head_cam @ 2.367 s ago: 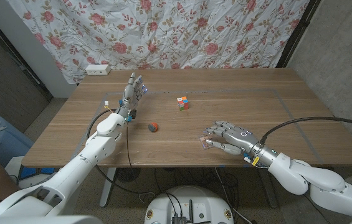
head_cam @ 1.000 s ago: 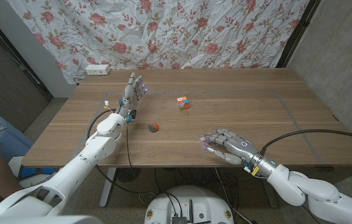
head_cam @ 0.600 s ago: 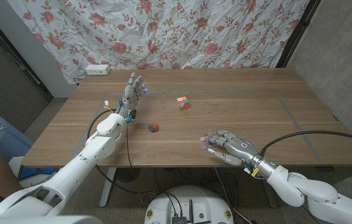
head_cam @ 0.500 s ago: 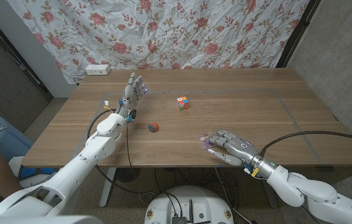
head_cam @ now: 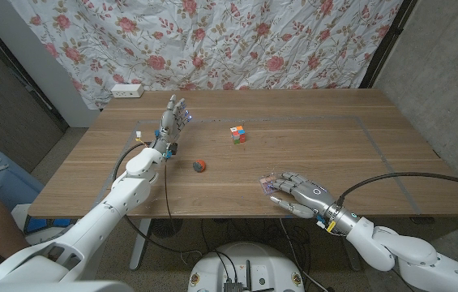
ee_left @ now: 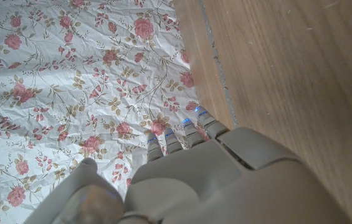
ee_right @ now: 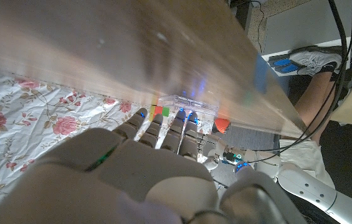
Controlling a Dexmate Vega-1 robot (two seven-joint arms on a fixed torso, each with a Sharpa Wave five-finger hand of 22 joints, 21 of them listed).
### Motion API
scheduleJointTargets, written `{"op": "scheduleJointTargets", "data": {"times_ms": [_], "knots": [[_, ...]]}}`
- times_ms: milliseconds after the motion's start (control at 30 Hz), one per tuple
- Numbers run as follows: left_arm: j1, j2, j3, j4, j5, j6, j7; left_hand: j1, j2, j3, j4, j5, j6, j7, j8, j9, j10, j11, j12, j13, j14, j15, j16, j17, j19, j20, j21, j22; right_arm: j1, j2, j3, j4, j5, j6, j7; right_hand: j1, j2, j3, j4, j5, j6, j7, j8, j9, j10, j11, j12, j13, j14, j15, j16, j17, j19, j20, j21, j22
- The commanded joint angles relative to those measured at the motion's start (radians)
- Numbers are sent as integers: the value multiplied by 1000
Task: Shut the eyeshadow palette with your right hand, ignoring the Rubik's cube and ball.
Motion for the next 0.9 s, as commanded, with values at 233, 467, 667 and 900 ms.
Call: {"op": "scheduleJointTargets", "data": {"times_ms": [233, 467, 667, 900], "knots": [[0, 1, 0, -1, 0, 0, 0, 6, 8, 10, -2, 4, -2, -7, 5, 4, -1, -7, 5, 4, 4, -23, 6, 5, 7, 2, 4, 4, 20, 12, -23, -2, -3, -25, 30, 6, 102, -20, -1, 10, 73, 2, 23, 4, 19, 3, 9, 0, 2, -11, 1, 3, -7, 1, 8, 4], [0, 0, 0, 0, 0, 0, 0, 6, 8, 10, -2, 4, -2, -7, 5, 4, -1, -7, 5, 4, 4, -24, 6, 5, 7, 2, 4, 4, 24, 17, -31, -1, -5, -34, 35, 7, 103, -25, -1, 12, 83, 6, 25, 4, 21, 5, 9, 0, 2, -11, 2, 3, -9, 1, 8, 4], [0, 0, 0, 0, 0, 0, 0, 6, 8, 10, -2, 4, -2, -7, 5, 4, -1, -7, 5, 4, 4, -24, 6, 5, 8, 3, 4, 4, 29, 21, -35, 2, -8, -33, 26, 7, 103, -28, -2, 13, 81, 6, 22, 4, 22, 4, 9, 0, 1, -11, 1, 3, -10, 2, 8, 4], [0, 0, 0, -1, 1, 0, 2, 6, 8, 10, -2, 4, -2, -7, 5, 4, 0, -5, 6, 4, 4, -23, 6, 5, 8, 2, 5, 4, 38, 23, -35, 0, -11, -30, 19, 7, 103, -32, -2, 14, 79, 5, 20, 5, 20, 4, 7, 0, 0, -10, 1, 4, -10, 2, 8, 4]]}}
